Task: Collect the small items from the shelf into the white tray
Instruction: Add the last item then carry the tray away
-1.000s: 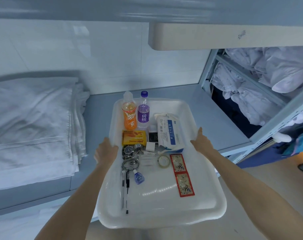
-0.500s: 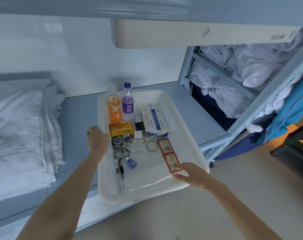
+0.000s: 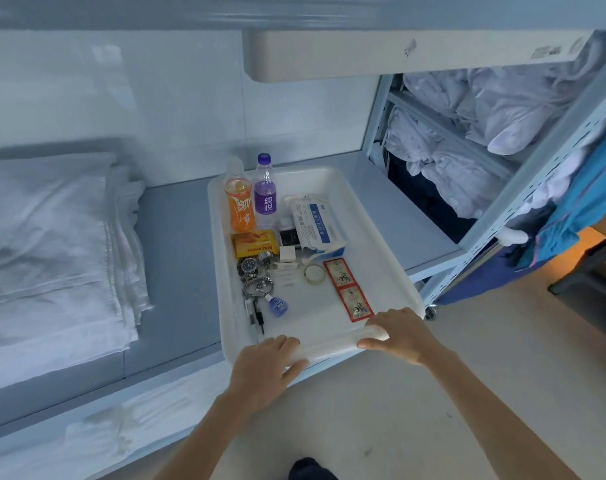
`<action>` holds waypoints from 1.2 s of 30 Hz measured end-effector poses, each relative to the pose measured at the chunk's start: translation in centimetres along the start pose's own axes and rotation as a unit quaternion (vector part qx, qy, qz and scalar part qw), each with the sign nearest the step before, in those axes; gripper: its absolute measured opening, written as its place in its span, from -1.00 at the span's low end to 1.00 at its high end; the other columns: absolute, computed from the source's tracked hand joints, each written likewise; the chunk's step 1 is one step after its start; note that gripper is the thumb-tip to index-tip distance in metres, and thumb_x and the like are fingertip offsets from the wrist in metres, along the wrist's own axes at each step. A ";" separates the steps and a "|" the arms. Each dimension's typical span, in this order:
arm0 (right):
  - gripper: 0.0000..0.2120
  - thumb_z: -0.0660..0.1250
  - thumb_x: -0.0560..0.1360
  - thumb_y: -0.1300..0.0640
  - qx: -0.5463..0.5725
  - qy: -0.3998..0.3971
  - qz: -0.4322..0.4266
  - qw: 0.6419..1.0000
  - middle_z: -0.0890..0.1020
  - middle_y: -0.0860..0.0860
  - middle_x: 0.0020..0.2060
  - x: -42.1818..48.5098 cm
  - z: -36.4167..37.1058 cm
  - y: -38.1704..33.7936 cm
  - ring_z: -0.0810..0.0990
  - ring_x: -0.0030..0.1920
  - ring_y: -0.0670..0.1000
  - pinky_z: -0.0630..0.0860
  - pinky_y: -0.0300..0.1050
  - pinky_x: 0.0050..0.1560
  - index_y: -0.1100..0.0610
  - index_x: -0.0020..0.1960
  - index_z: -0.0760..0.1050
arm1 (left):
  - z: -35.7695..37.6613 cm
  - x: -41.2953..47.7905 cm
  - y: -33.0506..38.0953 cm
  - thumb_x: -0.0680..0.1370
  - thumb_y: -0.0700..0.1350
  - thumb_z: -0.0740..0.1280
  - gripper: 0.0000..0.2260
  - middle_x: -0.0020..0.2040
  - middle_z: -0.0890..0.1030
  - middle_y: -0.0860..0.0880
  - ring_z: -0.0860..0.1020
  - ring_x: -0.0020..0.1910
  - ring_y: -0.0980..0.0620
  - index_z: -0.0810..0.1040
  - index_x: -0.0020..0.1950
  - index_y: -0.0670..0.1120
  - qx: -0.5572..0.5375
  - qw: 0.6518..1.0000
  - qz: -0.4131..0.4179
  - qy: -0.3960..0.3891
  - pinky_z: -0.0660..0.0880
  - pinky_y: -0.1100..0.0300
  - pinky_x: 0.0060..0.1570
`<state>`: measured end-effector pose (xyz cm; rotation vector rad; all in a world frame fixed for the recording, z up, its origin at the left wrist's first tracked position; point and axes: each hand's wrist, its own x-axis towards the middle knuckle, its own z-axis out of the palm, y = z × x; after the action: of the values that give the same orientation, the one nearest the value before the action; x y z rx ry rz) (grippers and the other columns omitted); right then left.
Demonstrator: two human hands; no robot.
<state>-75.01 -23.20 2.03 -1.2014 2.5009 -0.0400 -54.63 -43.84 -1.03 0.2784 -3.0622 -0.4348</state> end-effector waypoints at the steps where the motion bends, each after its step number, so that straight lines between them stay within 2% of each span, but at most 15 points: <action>1: -0.41 0.16 0.39 -0.42 0.006 0.004 0.003 1.000 0.55 -0.13 0.24 0.0 -0.2 0.3 0.48 0.18 -0.07 0.22 -0.16 0.20 -0.08 0.25 0.48 | 0.2 0.2 0.3 0.57 0.23 0.01 -0.62 0.08 0.53 0.14 0.52 0.00 0.09 0.39 0.23 0.07 -0.001 1.000 0.004 0.006 0.37 0.19 -0.24; 7: -0.43 0.20 0.38 -0.41 0.030 0.004 0.012 0.999 0.59 -0.11 0.14 0.7 -1.8 2.4 0.48 0.12 -0.03 0.23 -0.15 0.18 -0.08 0.22 0.49 | 0.7 2.1 2.2 0.52 0.19 0.20 -0.73 -0.20 0.61 0.14 0.57 -0.32 0.13 0.55 0.00 0.05 0.043 0.996 0.025 0.073 0.35 0.26 -0.53; 11: -0.43 0.22 0.37 -0.40 0.040 0.012 0.010 0.999 0.60 -0.09 0.13 1.2 -2.1 4.6 0.48 0.11 -0.04 0.22 -0.18 0.14 -0.07 0.23 0.49 | 1.1 4.1 3.3 0.55 0.22 0.05 -0.63 -0.09 0.59 0.11 0.57 -0.21 0.07 0.48 0.11 0.03 0.018 0.997 0.016 0.072 0.47 0.18 -0.39; 13: -0.43 0.21 0.37 -0.40 0.044 0.019 0.009 0.999 0.60 -0.10 0.12 1.6 -2.3 6.0 0.46 0.09 -0.05 0.20 -0.20 0.09 -0.09 0.23 0.48 | 1.4 5.5 3.8 0.56 0.24 0.00 -0.60 -0.06 0.58 0.10 0.56 -0.17 0.04 0.45 0.14 0.03 0.019 0.997 0.017 0.078 0.45 0.16 -0.34; 16: -0.41 0.10 0.41 -0.42 -0.008 0.020 -0.014 1.000 0.57 -0.12 0.17 2.5 -2.5 8.5 0.47 0.13 -0.06 0.23 -0.16 0.18 -0.11 0.30 0.43 | 1.8 7.8 5.2 0.53 0.26 -0.02 -0.58 -0.15 0.59 0.10 0.56 -0.26 0.06 0.49 0.06 0.04 0.035 0.996 0.013 0.087 0.41 0.20 -0.42; 19: -0.28 -0.12 0.37 -0.47 -0.067 0.025 -0.038 0.997 0.53 -0.12 0.20 3.4 -3.0 11.8 0.45 0.13 -0.04 0.23 -0.12 0.20 -0.13 0.35 0.36 | 2.2 10.4 7.4 0.50 0.25 0.04 -0.61 -0.32 0.58 0.12 0.53 -0.44 0.10 0.54 -0.09 0.05 0.058 0.994 0.009 0.096 0.33 0.24 -0.57; 22: -0.22 -0.23 0.35 -0.47 -0.114 0.043 -0.058 0.991 0.53 -0.11 0.17 4.5 -4.0 15.5 0.45 0.13 -0.03 0.24 -0.11 0.22 -0.11 0.36 0.34 | 3.3 13.5 9.5 0.51 0.25 0.04 -0.60 -0.25 0.59 0.07 0.56 -0.35 0.05 0.52 -0.01 0.03 0.047 0.994 -0.008 0.096 0.38 0.20 -0.49; 25: -0.24 -0.20 0.38 -0.46 -0.138 0.048 -0.067 0.987 0.53 -0.10 0.16 6.0 -5.1 18.9 0.45 0.14 -0.01 0.24 -0.10 0.22 -0.08 0.36 0.34 | 3.8 16.4 11.6 0.52 0.25 0.07 -0.62 -0.26 0.58 0.06 0.56 -0.36 0.04 0.52 -0.01 0.01 0.055 0.993 -0.023 0.106 0.38 0.21 -0.49; 30: -0.09 -0.38 0.31 -0.48 -0.150 0.073 -0.095 0.981 0.54 -0.06 0.13 8.7 -6.7 23.7 0.48 0.09 0.02 0.28 -0.07 0.18 -0.03 0.33 0.36 | 4.6 21.1 13.8 0.55 0.27 0.01 -0.60 -0.10 0.56 0.05 0.57 -0.16 0.00 0.42 0.11 0.02 0.049 0.994 -0.057 0.081 0.34 0.20 -0.36; 33: 0.10 -0.56 0.18 -0.54 -0.139 0.083 -0.113 0.980 0.54 -0.05 0.09 10.1 -7.3 25.3 0.48 0.07 0.04 0.28 -0.05 0.16 -0.03 0.30 0.38 | 5.0 23.1 14.3 0.54 0.29 0.01 -0.58 -0.06 0.57 0.05 0.57 -0.13 -0.01 0.40 0.14 0.03 0.056 0.993 -0.072 0.070 0.31 0.19 -0.36; 36: 0.17 -0.61 0.12 -0.54 -0.135 0.082 -0.118 0.980 0.53 -0.04 0.10 11.7 -7.9 26.7 0.47 0.08 0.05 0.27 -0.03 0.16 -0.01 0.29 0.39 | 5.2 25.1 14.6 0.53 0.31 -0.01 -0.57 -0.03 0.57 0.07 0.57 -0.11 0.00 0.39 0.15 0.05 0.060 0.993 -0.087 0.059 0.32 0.19 -0.36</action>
<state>-104.37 -16.06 0.97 -1.6649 2.5487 0.1500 -82.09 -33.20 -1.73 0.5588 -2.9637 -0.2313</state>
